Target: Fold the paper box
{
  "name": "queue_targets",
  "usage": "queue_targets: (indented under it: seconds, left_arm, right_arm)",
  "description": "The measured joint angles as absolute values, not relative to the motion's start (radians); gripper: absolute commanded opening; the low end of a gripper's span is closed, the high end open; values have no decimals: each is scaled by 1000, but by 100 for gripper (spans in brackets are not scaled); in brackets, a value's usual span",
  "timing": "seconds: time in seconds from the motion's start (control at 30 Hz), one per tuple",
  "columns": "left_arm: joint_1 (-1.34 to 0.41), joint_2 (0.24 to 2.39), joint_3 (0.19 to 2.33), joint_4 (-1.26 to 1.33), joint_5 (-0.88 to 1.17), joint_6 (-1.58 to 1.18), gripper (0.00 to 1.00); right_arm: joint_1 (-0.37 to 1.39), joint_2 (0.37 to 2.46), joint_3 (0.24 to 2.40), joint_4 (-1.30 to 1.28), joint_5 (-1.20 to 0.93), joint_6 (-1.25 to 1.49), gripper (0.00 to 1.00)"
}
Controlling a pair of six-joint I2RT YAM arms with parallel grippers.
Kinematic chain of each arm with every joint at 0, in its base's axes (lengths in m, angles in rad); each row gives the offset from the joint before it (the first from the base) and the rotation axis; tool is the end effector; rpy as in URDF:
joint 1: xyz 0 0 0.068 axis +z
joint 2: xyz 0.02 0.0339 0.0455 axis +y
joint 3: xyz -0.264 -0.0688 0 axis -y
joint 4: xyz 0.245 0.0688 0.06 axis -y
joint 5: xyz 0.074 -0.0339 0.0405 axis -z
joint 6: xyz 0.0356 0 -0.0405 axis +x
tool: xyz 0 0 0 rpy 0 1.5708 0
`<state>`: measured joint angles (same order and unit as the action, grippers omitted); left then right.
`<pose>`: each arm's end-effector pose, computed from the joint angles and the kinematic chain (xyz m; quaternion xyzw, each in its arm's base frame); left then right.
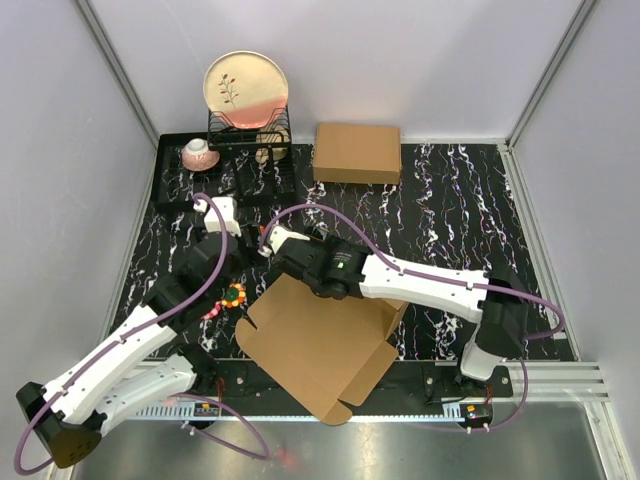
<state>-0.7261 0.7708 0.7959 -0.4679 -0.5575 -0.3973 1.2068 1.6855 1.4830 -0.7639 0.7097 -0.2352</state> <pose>0.1383 -0.0976 0.3189 -0.0121 0.8256 -0.0769 0.5588 0.1497 0.3279 0.3022 -0.5133 0.7407 -0.1630 0.4017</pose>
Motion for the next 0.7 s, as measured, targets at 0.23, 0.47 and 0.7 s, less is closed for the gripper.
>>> queue_targets:
  seconds: [0.23,0.47,0.7]
  left_arm:
    - [-720,766,783,-472,-572,-416,84]
    - [-719,765,778,-477,-581,-419,84]
    - [-719,767,778,-476,-580,-419,84]
  right_arm:
    - [1216,1715,1515,-797,802,-280,37]
    - [1222,1723,1519,-802,845,-289,10]
    - [1222,1725,1519,-802,851,-289,14]
